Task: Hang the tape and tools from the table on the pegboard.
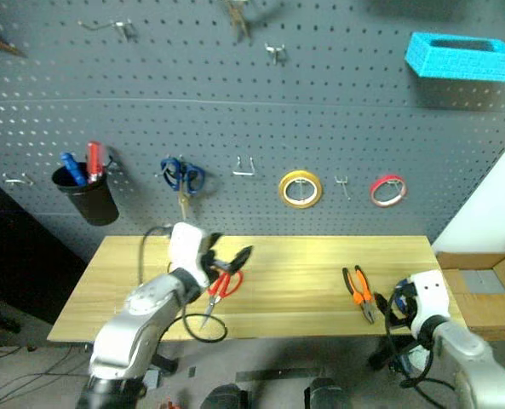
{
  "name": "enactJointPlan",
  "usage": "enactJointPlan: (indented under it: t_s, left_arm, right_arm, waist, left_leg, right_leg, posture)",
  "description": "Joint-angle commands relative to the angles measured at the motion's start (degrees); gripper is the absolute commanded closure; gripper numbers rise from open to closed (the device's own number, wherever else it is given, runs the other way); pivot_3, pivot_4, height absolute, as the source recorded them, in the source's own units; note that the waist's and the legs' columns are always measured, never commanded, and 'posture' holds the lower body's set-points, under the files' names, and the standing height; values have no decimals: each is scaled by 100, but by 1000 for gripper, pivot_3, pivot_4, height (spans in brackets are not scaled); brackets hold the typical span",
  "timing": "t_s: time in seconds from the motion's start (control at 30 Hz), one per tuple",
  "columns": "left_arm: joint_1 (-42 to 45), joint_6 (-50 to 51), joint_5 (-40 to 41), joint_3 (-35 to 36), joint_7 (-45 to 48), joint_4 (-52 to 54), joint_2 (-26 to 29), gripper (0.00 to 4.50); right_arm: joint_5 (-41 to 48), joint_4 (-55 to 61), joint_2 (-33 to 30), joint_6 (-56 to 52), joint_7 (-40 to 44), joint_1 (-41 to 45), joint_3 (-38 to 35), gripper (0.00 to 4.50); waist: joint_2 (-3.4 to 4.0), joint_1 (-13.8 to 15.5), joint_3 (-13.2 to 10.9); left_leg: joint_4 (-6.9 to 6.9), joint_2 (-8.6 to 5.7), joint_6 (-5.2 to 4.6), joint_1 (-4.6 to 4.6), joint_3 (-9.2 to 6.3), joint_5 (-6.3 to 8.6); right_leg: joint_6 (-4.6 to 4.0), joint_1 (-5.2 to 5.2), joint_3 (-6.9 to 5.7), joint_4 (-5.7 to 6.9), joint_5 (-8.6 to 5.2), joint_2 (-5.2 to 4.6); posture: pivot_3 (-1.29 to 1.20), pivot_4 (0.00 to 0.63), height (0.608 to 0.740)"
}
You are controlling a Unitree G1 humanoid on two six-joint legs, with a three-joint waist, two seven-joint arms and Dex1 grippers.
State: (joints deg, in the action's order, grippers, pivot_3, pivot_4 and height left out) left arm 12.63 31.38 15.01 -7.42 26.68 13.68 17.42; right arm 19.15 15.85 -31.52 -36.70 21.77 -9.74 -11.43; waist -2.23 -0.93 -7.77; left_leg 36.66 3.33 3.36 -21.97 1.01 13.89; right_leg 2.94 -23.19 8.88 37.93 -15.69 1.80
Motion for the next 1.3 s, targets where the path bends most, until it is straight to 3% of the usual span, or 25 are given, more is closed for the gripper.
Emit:
enactJointPlan:
  t_s: [0.03,0.3,0.43,0.77,1.1,1.2,1.3]
  left_arm:
    - [770,-594,-200,-864,1121,-643,50,10]
    - [2071,-2261,-854,-1917,2563,-2745,-331,10]
    - [2438,-3139,-1233,-2211,2948,-3623,-597,10]
    - [3181,-4443,-1770,-2293,3102,-5134,-1442,10]
    - [3514,-4853,-1856,-2094,3232,-5684,-1783,10]
    - [3438,-4725,-1790,-2070,3386,-5613,-1824,0]
    - [3419,-4706,-1814,-2057,3437,-5587,-1834,0]
  right_arm:
    - [-43,-563,-341,-253,279,503,-41,0]
    - [-96,-1876,-643,-613,616,1916,110,0]
    - [-202,-2236,-740,-681,750,2218,244,0]
    - [-467,-2879,-654,-815,519,2289,247,0]
    - [-575,-3737,-444,-658,390,2607,167,0]
    - [-526,-3845,-316,-646,312,2652,-17,614]
    - [-563,-3775,-281,-654,339,2634,-11,1626]
  waist:
    - [5,-50,-135]
    - [66,-157,-571]
    - [69,-167,-763]
    - [60,-168,-1083]
    - [35,-250,-1141]
    - [31,-245,-1143]
    - [31,-247,-1143]
  left_leg:
    - [-1,-3,-1,-8,-8,1]
    - [26,-12,-37,-78,-69,21]
    - [32,-38,-38,-98,-80,22]
    - [35,-108,-50,-126,-88,29]
    - [37,-116,-50,-133,-99,29]
    - [39,-116,-49,-132,-103,28]
    - [39,-116,-49,-132,-103,28]
  right_leg:
    - [0,-5,-1,0,0,1]
    - [15,-26,-24,-1,29,11]
    - [25,-33,-20,-4,25,-6]
    - [79,-35,-29,0,2,-92]
    - [93,-35,-35,0,0,-98]
    - [95,-33,-39,2,0,-98]
    - [97,-32,-39,1,0,-99]
  posture:
    - [12,233,740]
    - [-45,310,740]
    - [-57,346,740]
    - [-42,390,740]
    - [-32,388,740]
    - [-32,384,740]
    - [-33,382,740]
